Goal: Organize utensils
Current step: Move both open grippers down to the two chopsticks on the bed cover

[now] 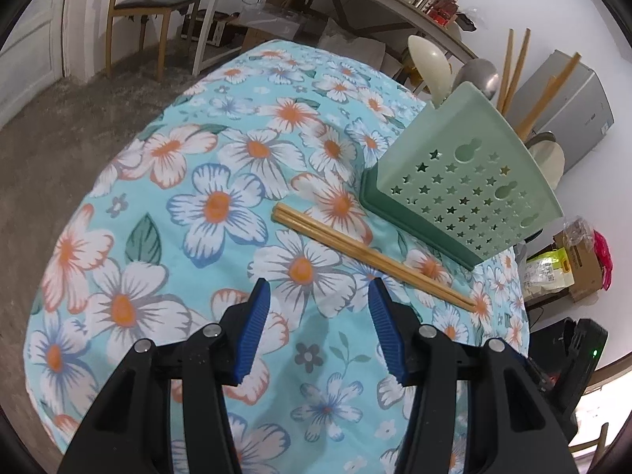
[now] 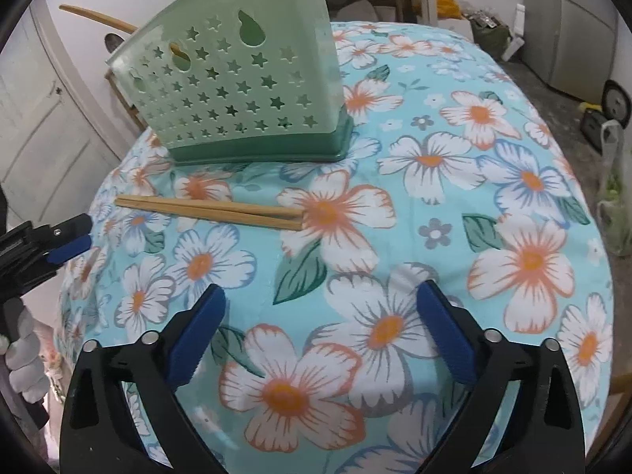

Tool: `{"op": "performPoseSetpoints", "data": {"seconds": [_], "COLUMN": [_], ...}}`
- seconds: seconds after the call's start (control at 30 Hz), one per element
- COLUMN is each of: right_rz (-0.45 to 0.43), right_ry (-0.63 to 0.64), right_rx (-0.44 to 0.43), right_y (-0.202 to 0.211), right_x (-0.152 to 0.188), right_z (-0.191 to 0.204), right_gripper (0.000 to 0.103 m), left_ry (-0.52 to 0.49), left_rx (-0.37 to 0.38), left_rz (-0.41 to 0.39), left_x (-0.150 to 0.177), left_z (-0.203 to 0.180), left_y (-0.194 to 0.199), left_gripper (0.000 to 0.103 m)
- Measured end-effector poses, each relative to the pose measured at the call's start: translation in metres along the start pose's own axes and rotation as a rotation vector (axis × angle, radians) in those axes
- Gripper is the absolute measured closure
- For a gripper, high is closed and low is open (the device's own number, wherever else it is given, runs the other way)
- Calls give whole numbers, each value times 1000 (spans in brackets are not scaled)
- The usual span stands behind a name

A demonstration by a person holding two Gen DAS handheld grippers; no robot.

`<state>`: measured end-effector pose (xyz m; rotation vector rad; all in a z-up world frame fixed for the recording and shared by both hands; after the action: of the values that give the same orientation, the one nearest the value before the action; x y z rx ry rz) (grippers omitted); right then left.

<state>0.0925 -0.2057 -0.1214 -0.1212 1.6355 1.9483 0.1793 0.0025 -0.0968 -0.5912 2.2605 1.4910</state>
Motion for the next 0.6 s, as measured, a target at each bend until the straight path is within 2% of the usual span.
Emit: {"op": "performPoseSetpoints", "data": {"seconds": [0.43, 0.6], "right_rz": [-26, -27], "right_ry": [-20, -24], "right_rx": [-60, -76], "right_y": [8, 9], "right_x": [0, 0], "right_z": [-9, -10], "right_gripper": [8, 8], "left_ry": [-13, -38], "left_rx": [43, 38], "left_rz": [26, 31], "left_x": [-1, 0], "left_z": [-18, -23], "left_y": [-19, -23], "left_gripper": [53, 53]}}
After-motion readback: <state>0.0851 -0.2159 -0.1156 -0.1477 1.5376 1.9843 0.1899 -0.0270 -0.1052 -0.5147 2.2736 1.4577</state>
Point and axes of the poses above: each gripper's, at about its wrist camera, not at the fingertips, and y roughly against the way its jaws point, z to its left, x to its underside, the point moved 5 cm from there along -y, roughly the way its jaws point, and after that the axes turned 6 degrees about -y, right-handed, at the moved point
